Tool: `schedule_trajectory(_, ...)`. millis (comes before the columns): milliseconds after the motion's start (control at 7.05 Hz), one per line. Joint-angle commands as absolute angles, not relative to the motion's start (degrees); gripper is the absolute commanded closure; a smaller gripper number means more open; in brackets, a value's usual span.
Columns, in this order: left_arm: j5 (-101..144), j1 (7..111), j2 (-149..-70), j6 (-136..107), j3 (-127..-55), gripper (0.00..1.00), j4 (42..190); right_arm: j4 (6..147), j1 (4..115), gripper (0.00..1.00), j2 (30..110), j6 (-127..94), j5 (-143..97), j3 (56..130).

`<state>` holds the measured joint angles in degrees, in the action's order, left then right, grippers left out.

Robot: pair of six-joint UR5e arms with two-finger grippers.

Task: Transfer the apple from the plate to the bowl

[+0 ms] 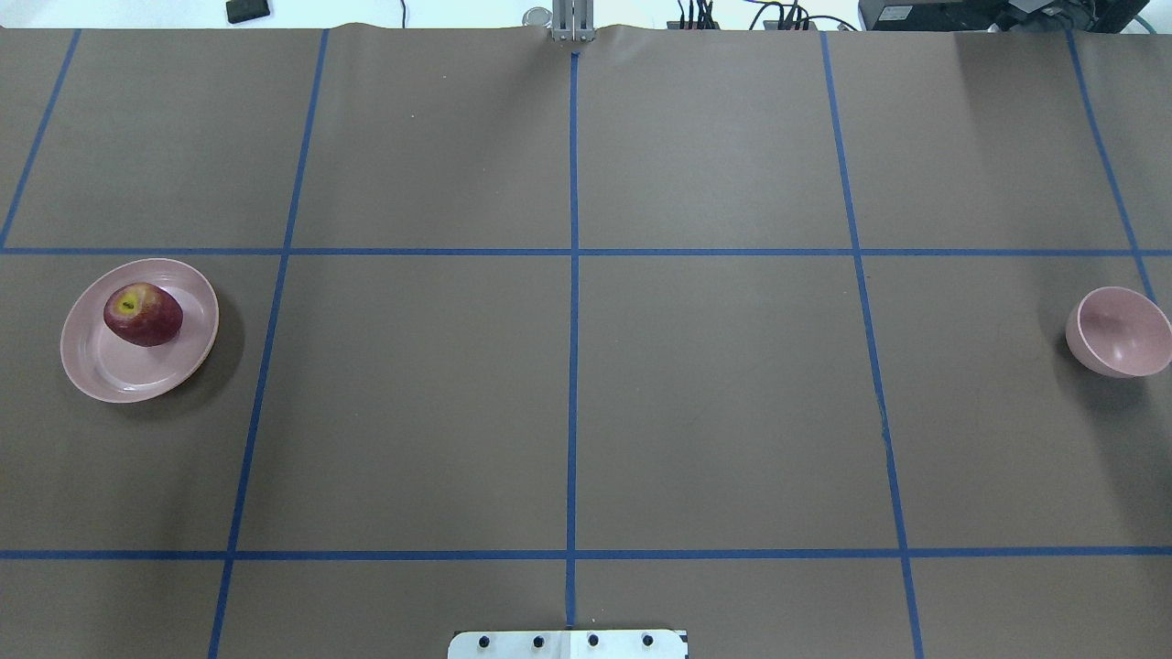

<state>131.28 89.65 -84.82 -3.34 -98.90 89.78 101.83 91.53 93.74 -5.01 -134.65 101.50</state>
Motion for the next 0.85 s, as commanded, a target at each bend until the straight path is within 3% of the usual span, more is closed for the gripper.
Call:
schedule_trajectory(0,131.3,89.6,-84.8,-3.3,-98.9,0.01,89.8,102.9,90.7,0.00,93.7,-4.9,-134.5,102.4)
schedule_trajectory(709,131.2,89.6,-84.8,-2.9,-98.8,0.01,89.8,102.7,89.9,0.00,93.8,-4.7,-134.2,102.0)
